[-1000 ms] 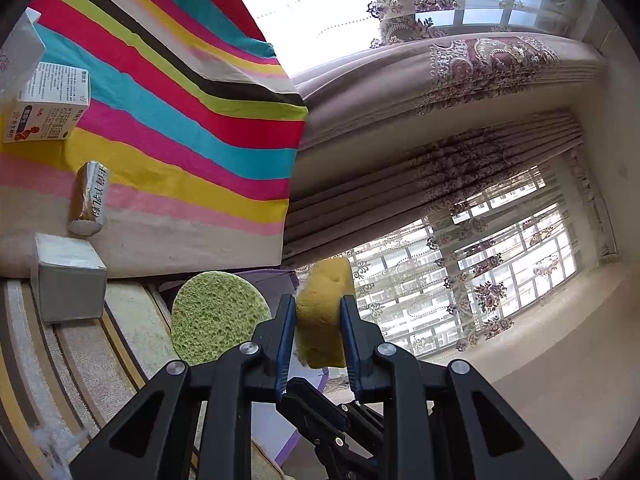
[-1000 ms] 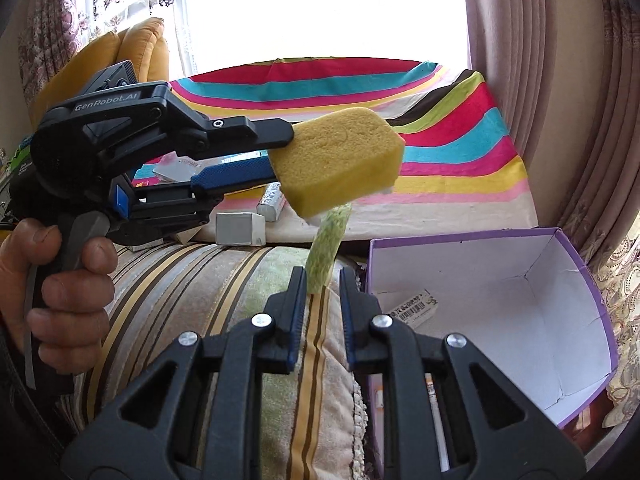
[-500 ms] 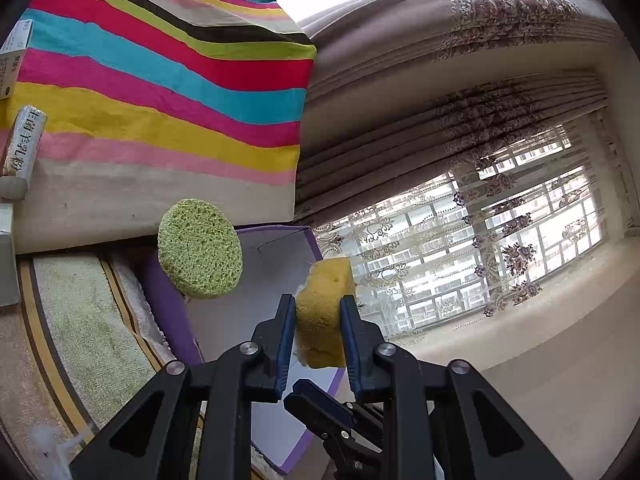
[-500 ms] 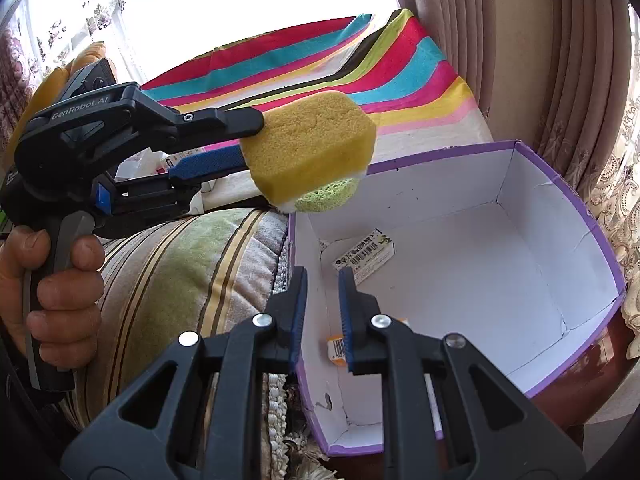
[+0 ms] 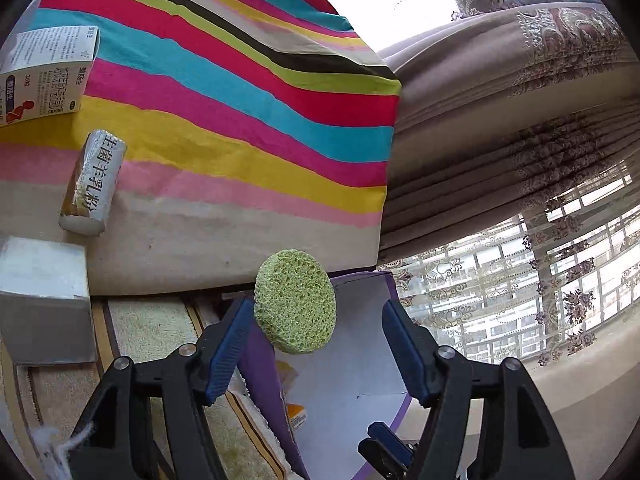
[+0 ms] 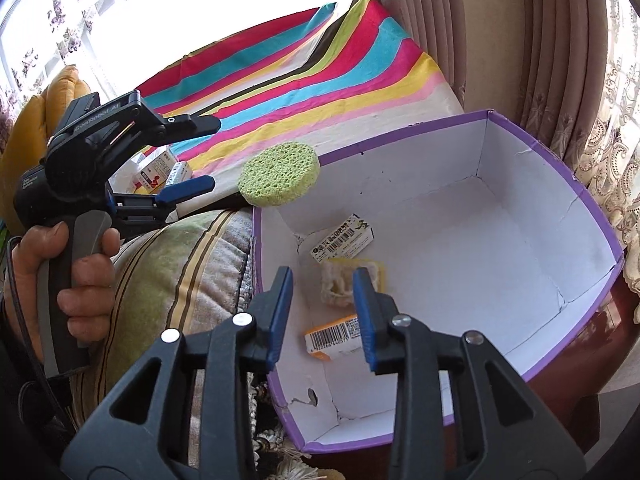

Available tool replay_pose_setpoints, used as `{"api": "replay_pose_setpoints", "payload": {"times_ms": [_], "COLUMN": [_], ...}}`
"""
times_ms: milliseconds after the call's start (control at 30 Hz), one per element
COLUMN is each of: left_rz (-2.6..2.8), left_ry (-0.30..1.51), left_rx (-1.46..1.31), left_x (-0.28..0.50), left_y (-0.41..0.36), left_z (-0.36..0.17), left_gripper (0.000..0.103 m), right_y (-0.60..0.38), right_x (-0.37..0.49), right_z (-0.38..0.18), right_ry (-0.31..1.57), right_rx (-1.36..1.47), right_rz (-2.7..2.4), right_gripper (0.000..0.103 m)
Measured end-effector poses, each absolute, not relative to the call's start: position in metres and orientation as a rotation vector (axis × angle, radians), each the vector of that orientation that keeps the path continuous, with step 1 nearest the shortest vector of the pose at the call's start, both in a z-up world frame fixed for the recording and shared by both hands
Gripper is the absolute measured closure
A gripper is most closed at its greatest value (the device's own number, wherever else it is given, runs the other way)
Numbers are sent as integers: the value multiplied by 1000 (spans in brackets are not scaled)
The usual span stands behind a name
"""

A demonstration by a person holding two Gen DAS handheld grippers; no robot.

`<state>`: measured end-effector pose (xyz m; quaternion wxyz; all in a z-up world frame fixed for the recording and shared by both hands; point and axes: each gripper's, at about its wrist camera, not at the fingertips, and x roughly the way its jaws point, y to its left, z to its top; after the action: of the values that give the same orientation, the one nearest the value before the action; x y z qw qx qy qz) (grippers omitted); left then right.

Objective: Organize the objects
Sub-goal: 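Open both grippers to drop the sponges into the purple box, then move both open grippers back to the pile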

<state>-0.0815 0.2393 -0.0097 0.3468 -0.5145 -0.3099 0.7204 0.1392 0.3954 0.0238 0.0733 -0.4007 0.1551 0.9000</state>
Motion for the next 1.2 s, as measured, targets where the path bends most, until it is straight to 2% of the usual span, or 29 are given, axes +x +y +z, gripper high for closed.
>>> {"api": "replay_pose_setpoints", "payload": {"times_ms": [100, 300, 733, 1100, 1200], "left_rz": [1854, 1731, 1767, 1980, 2046], "left_ry": [-779, -639, -555, -482, -485], "left_rx": [-1358, -1341, -1286, -1147, -1116], "left_x": [-90, -84, -59, -23, -13], "left_y": [248, 279, 268, 183, 153], "left_z": [-17, -13, 2, 33, 39], "left_gripper": [33, 32, 32, 32, 32], "right_y": [399, 400, 392, 358, 349], "right_x": [138, 138, 132, 112, 107], "right_z": [23, 20, 21, 33, 36], "right_ry": [475, 480, 486, 403, 371], "right_rx": [-1190, -1193, -1209, -1222, -1223], "right_rz": [2688, 2675, 2694, 2740, 2736], "right_gripper": [52, 45, 42, 20, 19]}}
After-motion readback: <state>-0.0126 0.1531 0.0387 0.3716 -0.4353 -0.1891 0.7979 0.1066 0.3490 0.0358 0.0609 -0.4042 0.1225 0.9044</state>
